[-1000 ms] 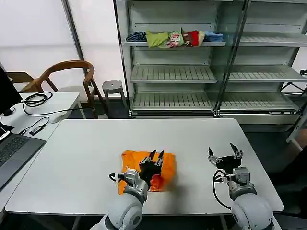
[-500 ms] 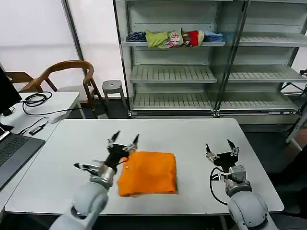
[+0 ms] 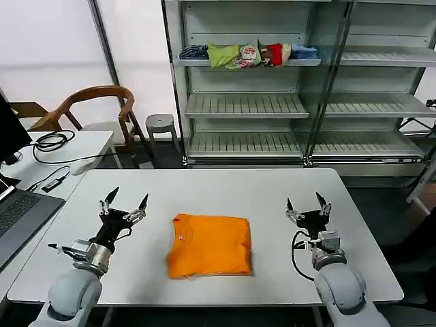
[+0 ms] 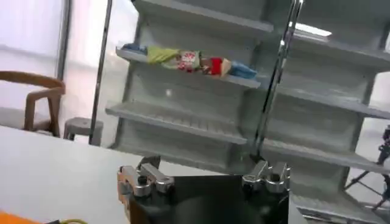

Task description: Fold and organize the clothes.

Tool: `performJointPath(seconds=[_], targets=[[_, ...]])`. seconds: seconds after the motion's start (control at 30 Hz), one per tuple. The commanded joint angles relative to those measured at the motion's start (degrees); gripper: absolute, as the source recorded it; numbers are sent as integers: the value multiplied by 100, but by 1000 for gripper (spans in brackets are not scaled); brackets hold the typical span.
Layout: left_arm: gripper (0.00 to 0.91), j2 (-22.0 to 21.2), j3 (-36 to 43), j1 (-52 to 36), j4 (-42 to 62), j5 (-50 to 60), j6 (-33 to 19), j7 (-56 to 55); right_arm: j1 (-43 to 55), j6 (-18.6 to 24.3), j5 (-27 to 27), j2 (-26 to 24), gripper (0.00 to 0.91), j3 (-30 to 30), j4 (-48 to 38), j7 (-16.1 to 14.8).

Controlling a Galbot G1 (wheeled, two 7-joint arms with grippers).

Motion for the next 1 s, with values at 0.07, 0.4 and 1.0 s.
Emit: performJointPath(seconds=[0.07, 0.4, 1.0], targets=[[907, 89, -533, 380, -25, 148, -361, 183, 352, 468, -154, 178, 907, -80, -569, -166], [907, 124, -448, 343, -61, 430, -570, 85, 522, 659, -423, 276, 907, -176, -872, -224], [907, 149, -231, 63, -46, 755, -420, 64, 318, 679, -727, 342, 907, 31, -603, -432]])
